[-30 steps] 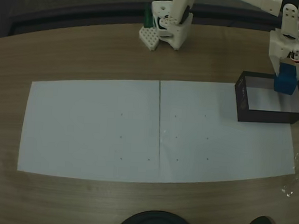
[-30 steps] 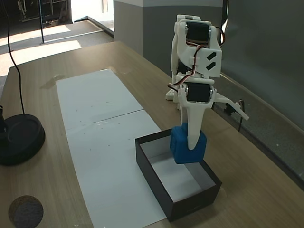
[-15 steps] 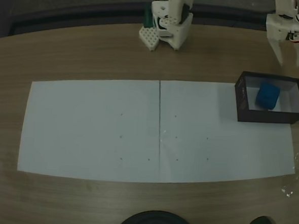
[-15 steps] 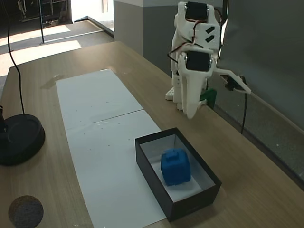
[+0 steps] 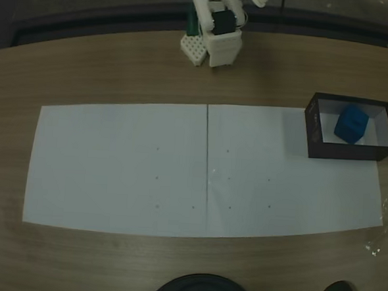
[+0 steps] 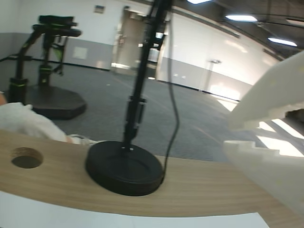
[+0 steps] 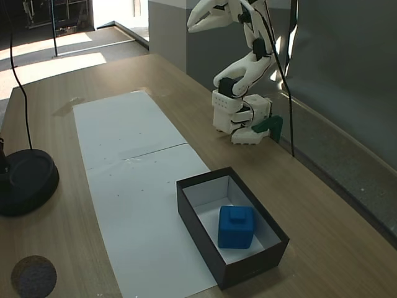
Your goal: Grab a blue square and put it in the box.
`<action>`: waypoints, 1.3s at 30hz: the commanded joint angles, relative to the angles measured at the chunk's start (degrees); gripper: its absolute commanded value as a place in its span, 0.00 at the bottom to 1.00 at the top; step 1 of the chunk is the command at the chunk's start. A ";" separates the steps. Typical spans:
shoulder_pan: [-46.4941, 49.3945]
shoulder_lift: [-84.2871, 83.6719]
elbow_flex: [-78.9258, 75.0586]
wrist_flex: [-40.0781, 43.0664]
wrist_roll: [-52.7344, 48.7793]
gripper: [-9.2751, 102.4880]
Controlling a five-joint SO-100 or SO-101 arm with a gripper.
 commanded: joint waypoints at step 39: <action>18.11 28.83 76.11 -22.24 1.23 0.08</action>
